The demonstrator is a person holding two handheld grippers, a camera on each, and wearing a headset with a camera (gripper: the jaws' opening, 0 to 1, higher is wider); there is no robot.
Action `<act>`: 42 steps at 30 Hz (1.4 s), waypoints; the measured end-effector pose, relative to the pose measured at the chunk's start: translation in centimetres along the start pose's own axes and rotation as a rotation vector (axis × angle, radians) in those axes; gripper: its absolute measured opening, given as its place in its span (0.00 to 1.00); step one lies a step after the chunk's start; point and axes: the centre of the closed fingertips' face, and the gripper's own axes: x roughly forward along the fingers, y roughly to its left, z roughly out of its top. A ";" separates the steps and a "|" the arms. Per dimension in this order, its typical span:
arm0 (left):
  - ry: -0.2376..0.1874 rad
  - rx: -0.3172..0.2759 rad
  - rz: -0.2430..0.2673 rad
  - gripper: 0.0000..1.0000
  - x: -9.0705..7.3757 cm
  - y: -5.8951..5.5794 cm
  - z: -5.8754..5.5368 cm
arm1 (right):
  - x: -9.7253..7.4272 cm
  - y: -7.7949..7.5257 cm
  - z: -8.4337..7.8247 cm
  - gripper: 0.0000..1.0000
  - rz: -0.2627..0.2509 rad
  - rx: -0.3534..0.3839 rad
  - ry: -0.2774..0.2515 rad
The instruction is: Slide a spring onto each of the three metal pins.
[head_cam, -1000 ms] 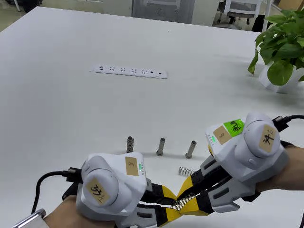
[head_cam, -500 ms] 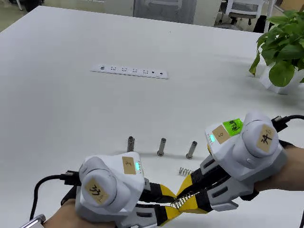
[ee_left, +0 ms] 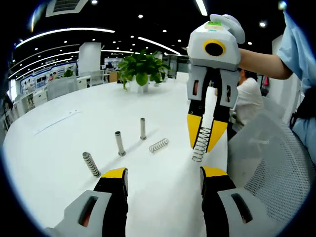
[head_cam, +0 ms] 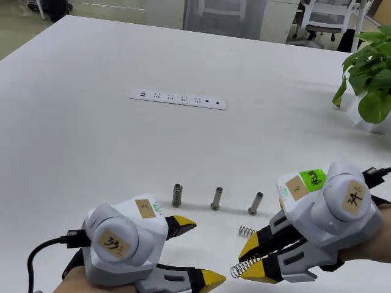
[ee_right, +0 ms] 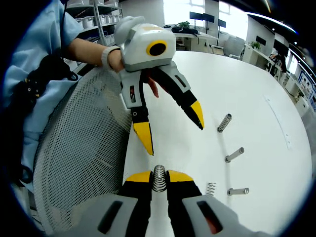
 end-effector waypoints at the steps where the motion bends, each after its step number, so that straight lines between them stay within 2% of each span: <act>1: -0.003 -0.010 0.016 0.62 -0.2 0.4 -0.1 | 0.1 -0.1 -0.1 0.12 0.000 -0.001 0.005; 4: -0.016 -0.048 0.056 0.69 -0.7 1.2 -0.3 | 0.2 -0.2 -0.5 0.12 0.002 -0.006 0.023; 6: -0.040 -0.066 0.096 0.72 -1.1 1.8 -0.4 | 0.2 -0.3 -0.6 0.12 0.004 -0.004 0.030; 11: -0.043 -0.092 0.155 0.85 -1.7 2.7 -0.7 | 0.2 -0.6 -1.2 0.12 0.000 -0.013 0.060; 14: -0.066 -0.119 0.172 0.92 -1.9 3.2 -0.4 | 0.2 -0.8 -1.7 0.12 -0.002 -0.026 0.084; 17: -0.084 -0.144 0.162 1.00 -2.0 2.9 -0.1 | -0.1 -1.6 -1.9 0.12 -0.025 -0.034 0.105; 18: -0.080 -0.142 0.166 1.00 -2.0 3.0 -0.2 | -0.2 -2.0 -2.1 0.12 -0.031 -0.033 0.123; 21: -0.083 -0.132 0.175 1.00 -2.1 3.3 -0.1 | -0.4 -2.6 -2.0 0.12 -0.034 -0.026 0.136; 25: -0.088 -0.123 0.189 1.00 -2.3 3.8 0.0 | -0.8 -3.9 -1.9 0.12 -0.056 -0.053 0.168; 38: -0.093 -0.123 0.181 1.00 -2.3 3.9 -0.1 | -1.6 -8.8 1.5 0.12 -0.119 -0.115 0.183; 42: -0.112 -0.153 0.176 1.00 -2.6 3.8 0.1 | -1.9 -9.9 2.3 0.12 -0.123 -0.131 0.190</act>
